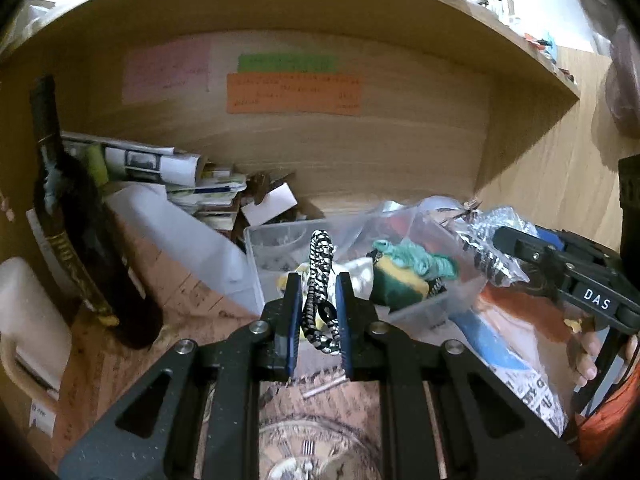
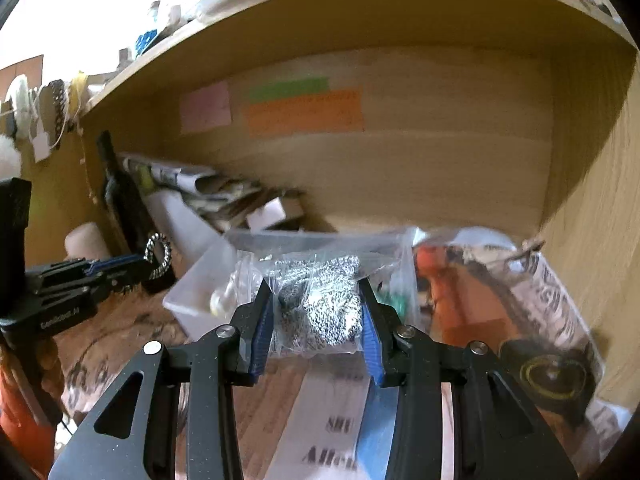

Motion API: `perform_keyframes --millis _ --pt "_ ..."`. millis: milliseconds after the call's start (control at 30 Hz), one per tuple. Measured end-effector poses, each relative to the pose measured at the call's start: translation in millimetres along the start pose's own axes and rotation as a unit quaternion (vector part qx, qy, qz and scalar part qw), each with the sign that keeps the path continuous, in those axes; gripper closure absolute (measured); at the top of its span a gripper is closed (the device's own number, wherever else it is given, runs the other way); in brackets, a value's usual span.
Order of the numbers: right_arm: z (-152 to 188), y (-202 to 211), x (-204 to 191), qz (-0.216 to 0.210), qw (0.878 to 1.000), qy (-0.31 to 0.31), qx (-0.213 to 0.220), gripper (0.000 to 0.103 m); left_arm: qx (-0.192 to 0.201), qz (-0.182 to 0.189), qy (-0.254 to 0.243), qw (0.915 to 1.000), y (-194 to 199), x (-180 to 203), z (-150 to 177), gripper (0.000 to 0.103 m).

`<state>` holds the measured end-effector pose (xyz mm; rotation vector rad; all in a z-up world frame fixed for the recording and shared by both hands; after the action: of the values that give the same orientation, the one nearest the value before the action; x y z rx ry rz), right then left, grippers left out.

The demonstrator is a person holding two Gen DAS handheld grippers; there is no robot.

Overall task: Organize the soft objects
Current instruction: 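Lower the bracelet and steel wool pad into the clear box while both tools open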

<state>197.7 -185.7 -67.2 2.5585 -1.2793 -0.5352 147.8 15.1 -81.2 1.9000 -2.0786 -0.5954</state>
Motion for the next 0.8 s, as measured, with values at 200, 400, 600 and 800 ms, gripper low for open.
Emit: perform_keyframes --millis 200,400,600,800 --pt "-13.5 -24.2 -1.0 0.007 1.000 0.007 0.004 0.068 -0.020 0.008 0.005 0.9997 -27.9 -3.5 -4.9 0.087" --pt "-13.5 -50.7 1.0 0.016 1.000 0.009 -0.010 0.067 -0.055 0.021 0.008 0.9982 -58.5 -1.2 2.5 0.087" --pt "-7.6 -75.3 14.5 0.047 0.998 0.001 -0.032 0.067 -0.084 0.031 0.002 0.9960 -80.9 3.4 11.2 0.087" --pt "2.3 -90.4 25.1 0.075 0.995 0.005 -0.059 0.057 -0.092 0.028 -0.004 0.9954 -84.3 6.5 15.6 0.061"
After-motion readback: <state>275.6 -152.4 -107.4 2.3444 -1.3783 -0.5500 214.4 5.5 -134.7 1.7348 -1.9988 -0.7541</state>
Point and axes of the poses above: each gripper's, at about its wrist camera, not at the fingertips, and y roughly against the way its jaws point, x to its right, z to its underside, the point moved 5 cm from there along -y, roughly the way its jaws point, and after that the axes turned 9 degrees about -y, right-handed, at the moved point
